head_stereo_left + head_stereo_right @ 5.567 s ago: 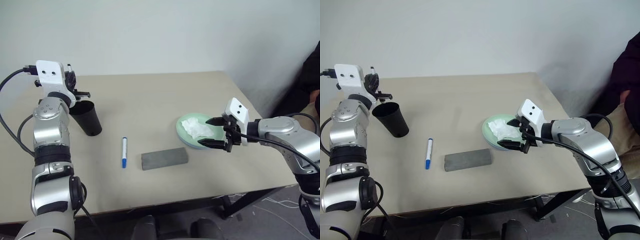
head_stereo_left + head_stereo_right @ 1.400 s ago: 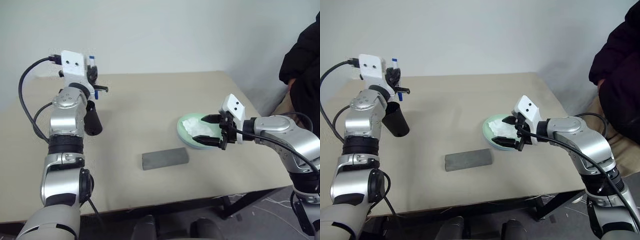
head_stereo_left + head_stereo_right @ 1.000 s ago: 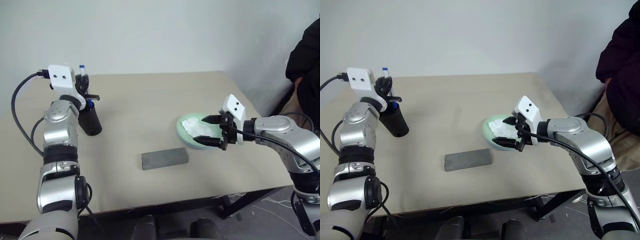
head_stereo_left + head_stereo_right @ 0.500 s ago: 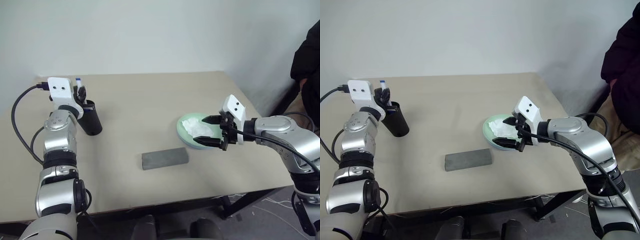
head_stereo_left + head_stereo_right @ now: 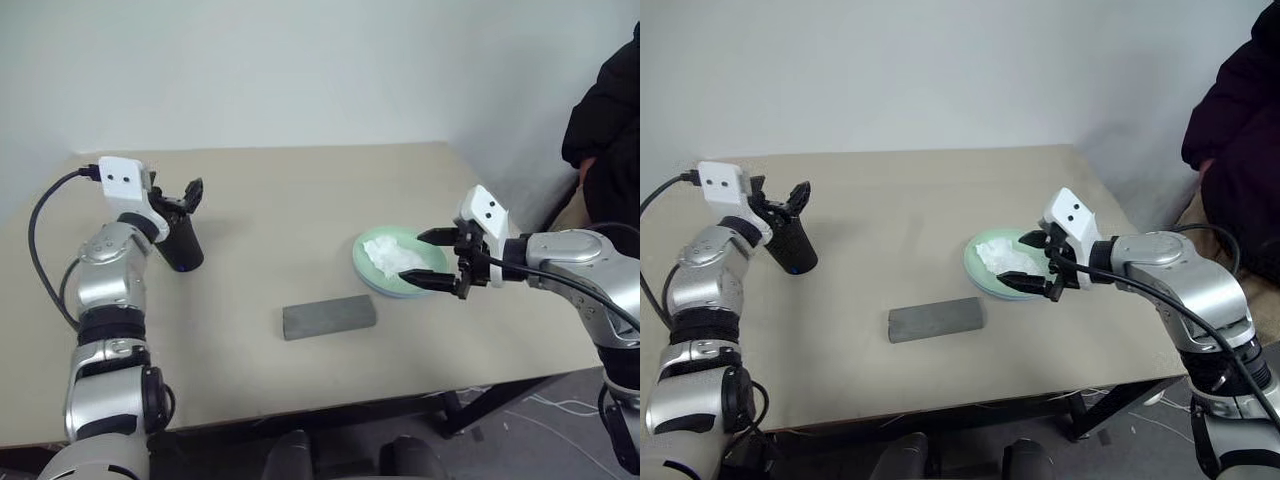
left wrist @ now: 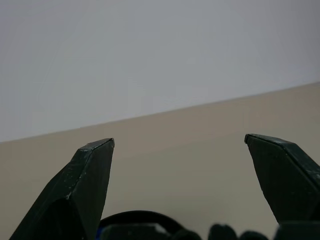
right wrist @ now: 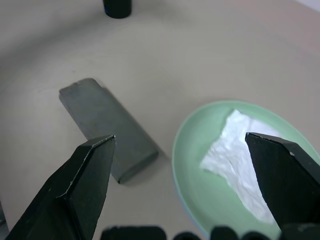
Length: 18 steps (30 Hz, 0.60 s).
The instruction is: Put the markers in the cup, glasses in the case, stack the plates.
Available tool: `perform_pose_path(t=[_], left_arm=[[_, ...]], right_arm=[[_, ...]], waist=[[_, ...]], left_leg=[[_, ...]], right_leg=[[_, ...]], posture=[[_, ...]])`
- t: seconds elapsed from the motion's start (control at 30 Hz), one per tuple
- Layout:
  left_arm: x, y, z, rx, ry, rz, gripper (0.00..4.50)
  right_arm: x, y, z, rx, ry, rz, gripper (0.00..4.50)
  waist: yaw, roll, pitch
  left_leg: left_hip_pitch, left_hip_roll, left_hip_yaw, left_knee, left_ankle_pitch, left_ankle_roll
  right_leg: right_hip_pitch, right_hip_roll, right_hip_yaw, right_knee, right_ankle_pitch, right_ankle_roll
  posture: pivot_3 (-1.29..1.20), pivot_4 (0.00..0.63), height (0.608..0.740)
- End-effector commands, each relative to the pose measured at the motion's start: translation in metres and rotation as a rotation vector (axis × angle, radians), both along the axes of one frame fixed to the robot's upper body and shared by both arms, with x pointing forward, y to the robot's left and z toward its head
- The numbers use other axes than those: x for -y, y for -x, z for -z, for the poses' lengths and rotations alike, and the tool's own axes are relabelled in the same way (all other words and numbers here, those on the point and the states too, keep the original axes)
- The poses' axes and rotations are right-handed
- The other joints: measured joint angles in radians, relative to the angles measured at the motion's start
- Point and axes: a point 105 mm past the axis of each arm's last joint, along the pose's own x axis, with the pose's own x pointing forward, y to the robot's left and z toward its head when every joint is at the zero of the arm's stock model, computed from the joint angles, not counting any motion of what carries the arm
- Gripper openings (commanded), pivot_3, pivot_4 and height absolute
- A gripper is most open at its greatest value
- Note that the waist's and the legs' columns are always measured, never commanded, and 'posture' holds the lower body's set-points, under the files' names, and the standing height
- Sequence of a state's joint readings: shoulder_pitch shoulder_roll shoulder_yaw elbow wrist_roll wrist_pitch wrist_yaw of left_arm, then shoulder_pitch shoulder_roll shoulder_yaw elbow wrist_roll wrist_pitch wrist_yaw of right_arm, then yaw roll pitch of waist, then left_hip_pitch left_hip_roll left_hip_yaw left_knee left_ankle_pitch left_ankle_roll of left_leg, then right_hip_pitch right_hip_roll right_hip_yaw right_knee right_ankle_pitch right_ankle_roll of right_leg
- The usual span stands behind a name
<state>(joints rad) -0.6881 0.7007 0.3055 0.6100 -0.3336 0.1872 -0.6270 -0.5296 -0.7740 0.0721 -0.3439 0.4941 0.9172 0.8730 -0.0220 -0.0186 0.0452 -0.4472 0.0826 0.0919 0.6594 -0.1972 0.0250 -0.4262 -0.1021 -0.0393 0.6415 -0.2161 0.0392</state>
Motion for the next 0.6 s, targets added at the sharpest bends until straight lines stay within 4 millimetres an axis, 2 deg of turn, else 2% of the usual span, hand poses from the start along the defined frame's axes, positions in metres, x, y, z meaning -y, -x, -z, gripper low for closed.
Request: perform_pose_path(t=[0.03,0.17,0.3,0.37,0.5,0.6], left_arm=[[-0.007,0.018,-0.027,0.019,0.005,0.128,4.48],[-0.015,0.036,-0.016,-0.084,-0.069,0.246,4.48],[-0.027,0.041,-0.015,-0.094,-0.055,0.239,4.48],[-0.023,0.040,-0.016,-0.084,-0.033,0.252,4.48],[0.001,0.044,0.001,-0.114,-0.005,0.343,4.48],[0.013,0.046,0.001,-0.119,0.008,0.359,4.48]], right_arm=[[0.010,-0.003,-0.019,0.080,-0.009,0.038,4.50],[0.013,-0.004,-0.023,0.091,-0.015,0.061,4.50],[0.005,-0.005,-0.025,0.097,-0.040,0.056,4.50],[-0.004,-0.007,-0.025,0.094,-0.060,0.049,4.50],[-0.022,-0.005,-0.021,0.084,-0.088,0.012,4.50],[-0.028,-0.004,-0.021,0.081,-0.101,0.001,4.50]], waist=[[-0.003,0.001,0.000],[-0.001,0.001,0.000],[0.004,0.000,0.000],[0.003,0.000,0.000],[0.003,0.001,0.000],[0.001,0.001,0.000]], left_leg=[[0.000,0.000,0.000,0.000,0.000,0.000],[0.001,0.000,0.001,-0.001,0.000,0.000],[0.001,0.001,0.000,0.000,0.000,0.000],[0.001,0.001,0.000,-0.001,0.000,0.000],[0.001,0.002,0.001,-0.003,0.000,0.000],[0.001,0.002,0.002,-0.004,0.000,0.000]], right_leg=[[0.000,0.000,0.000,0.000,0.000,0.000],[-0.001,-0.001,0.000,0.000,-0.001,0.001],[-0.001,-0.001,-0.002,-0.001,-0.001,0.001],[-0.001,-0.002,-0.002,-0.001,-0.001,0.001],[-0.002,-0.002,-0.002,-0.001,-0.001,0.001],[-0.003,-0.001,-0.002,-0.001,0.000,0.000]], posture=[[0.00,0.000,0.740],[0.00,0.000,0.740],[0.00,0.000,0.740],[0.00,0.000,0.740],[0.00,0.000,0.740],[0.00,0.000,0.740]])
